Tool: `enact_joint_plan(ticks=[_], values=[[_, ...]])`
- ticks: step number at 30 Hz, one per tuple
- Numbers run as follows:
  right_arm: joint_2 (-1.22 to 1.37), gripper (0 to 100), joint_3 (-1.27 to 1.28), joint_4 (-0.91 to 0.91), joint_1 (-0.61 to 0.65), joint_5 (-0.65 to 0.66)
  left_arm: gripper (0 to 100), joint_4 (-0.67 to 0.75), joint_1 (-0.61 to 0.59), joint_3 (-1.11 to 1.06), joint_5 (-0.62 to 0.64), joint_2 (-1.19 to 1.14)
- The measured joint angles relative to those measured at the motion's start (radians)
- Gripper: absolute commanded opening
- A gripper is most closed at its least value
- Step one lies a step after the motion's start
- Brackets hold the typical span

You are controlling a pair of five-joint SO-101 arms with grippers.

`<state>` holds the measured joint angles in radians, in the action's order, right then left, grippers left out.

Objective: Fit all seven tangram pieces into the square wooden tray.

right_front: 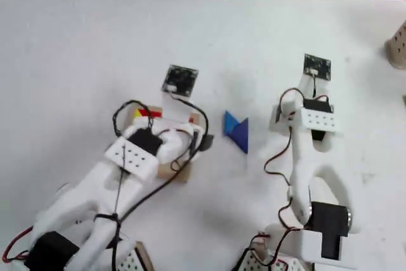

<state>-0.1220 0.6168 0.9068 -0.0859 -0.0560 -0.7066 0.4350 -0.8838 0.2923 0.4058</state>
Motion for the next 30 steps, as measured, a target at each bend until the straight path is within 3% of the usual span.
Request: enact_joint_plan(ticks=[10,16,20,30], values=[[0.000,10.8,0.000,-0.049,0.172,0.000,24,0.026,-0.216,0.000,0.035,-0.055],[0.000,10.5,0.000,-0.049,0.052,0.000,24,0.069,-0.080,0.049,0.048,-0.091],[0.000,10.5,0.000,-0.049,-0.060,0.000,24,0.098,0.025,0.184,0.101,-0.261],[0.000,10.5,0.003,-0.052,-0.072,0.000,24,-0.226,0.058,0.829,0.118,-0.873]])
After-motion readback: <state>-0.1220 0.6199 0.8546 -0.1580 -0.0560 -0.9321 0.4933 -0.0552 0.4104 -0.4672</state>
